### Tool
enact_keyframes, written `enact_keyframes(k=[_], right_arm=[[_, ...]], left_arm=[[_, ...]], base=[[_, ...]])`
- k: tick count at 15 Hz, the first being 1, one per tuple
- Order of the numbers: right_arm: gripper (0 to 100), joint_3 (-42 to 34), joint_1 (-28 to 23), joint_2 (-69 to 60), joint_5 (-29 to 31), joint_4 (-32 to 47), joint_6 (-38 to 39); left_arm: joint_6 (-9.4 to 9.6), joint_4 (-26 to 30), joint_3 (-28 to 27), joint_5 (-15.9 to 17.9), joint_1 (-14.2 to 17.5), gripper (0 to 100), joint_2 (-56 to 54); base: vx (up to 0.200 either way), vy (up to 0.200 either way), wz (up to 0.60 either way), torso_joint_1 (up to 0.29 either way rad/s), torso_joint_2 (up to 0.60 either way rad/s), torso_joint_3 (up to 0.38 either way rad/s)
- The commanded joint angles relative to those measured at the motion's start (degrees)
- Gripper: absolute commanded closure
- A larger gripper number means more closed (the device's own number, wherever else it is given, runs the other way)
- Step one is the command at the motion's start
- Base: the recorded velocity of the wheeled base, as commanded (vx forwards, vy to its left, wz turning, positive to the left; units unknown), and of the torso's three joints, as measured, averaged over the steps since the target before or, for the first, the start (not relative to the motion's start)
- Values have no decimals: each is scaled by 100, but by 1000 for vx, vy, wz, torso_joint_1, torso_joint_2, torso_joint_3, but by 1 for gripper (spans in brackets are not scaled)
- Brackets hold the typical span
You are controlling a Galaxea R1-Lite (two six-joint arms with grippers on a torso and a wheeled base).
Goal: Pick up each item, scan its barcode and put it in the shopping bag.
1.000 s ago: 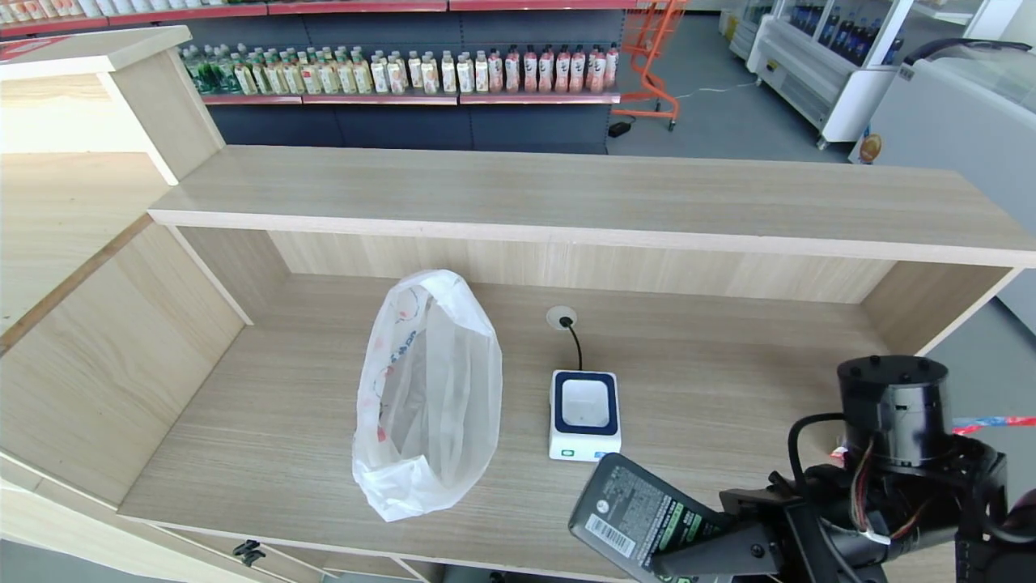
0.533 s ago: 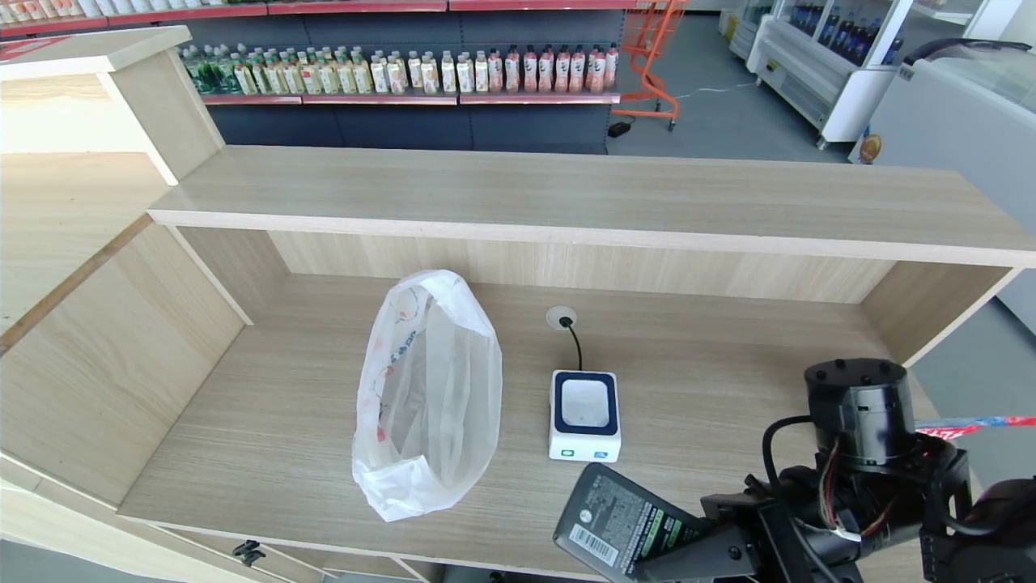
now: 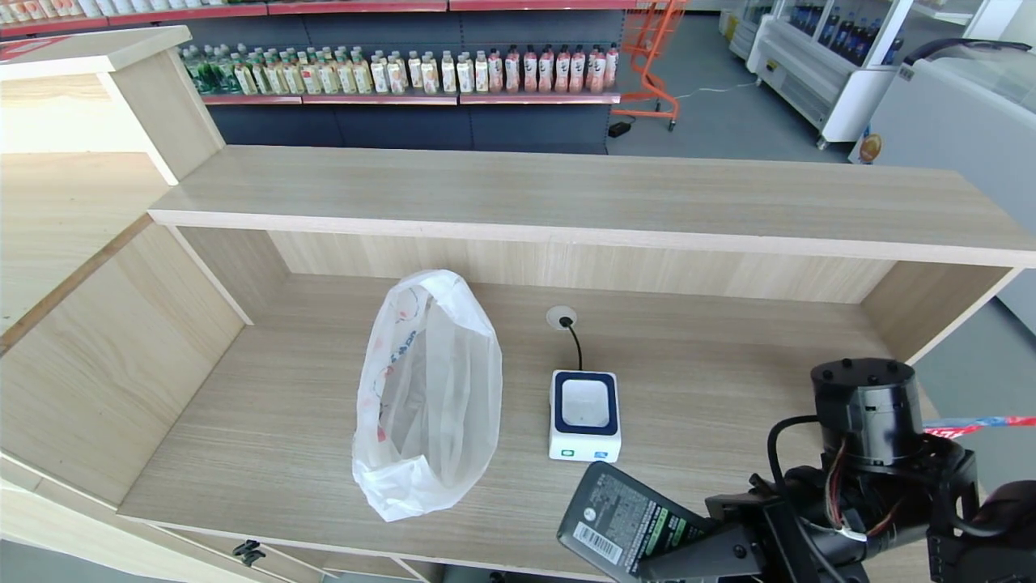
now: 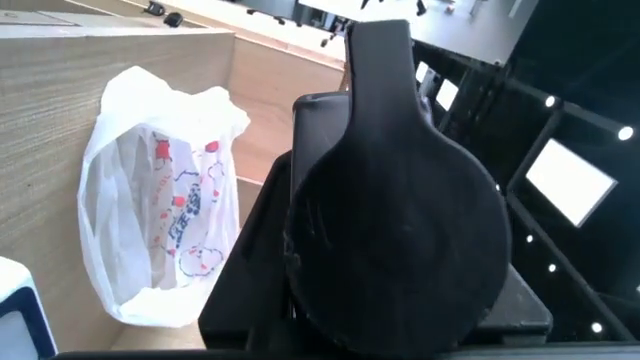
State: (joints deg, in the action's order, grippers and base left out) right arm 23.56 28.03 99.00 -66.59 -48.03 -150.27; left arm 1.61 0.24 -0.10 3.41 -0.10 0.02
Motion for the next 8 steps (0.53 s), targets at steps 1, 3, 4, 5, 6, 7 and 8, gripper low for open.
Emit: enact_keyframes(k=[1,3,4,5,6,7,8], right_arm=[[100,17,-465,-540,5,4,991],[100,104,-1317,-1770,796,22,3628],[100,96,-1335,-1814,875,22,3733],[100,87,-1502,-2280,2607,-31,5649],[100,34,-1555,-2315,2765,-22,6370],[100,52,-1889,-2324,2932,-31,7108],[100,148,-2346,-2297,3257,-31,7715]], left_arm=[[6,2,1,1,1,0,-2],[-3,2,1,1,1,0,-2],[-3,2,1,1,1,0,-2],[-3,2,1,1,1,0,-2],[-3,2,1,1,1,0,-2],[-3,2,1,1,1,0,-2],[-3,2,1,1,1,0,-2]], base=[[0,0,0,0,0,0],[0,0,0,0,0,0],[0,0,0,0,0,0],[0,0,0,0,0,0],[0,0,0,0,0,0],[0,0,0,0,0,0],[0,0,0,0,0,0]])
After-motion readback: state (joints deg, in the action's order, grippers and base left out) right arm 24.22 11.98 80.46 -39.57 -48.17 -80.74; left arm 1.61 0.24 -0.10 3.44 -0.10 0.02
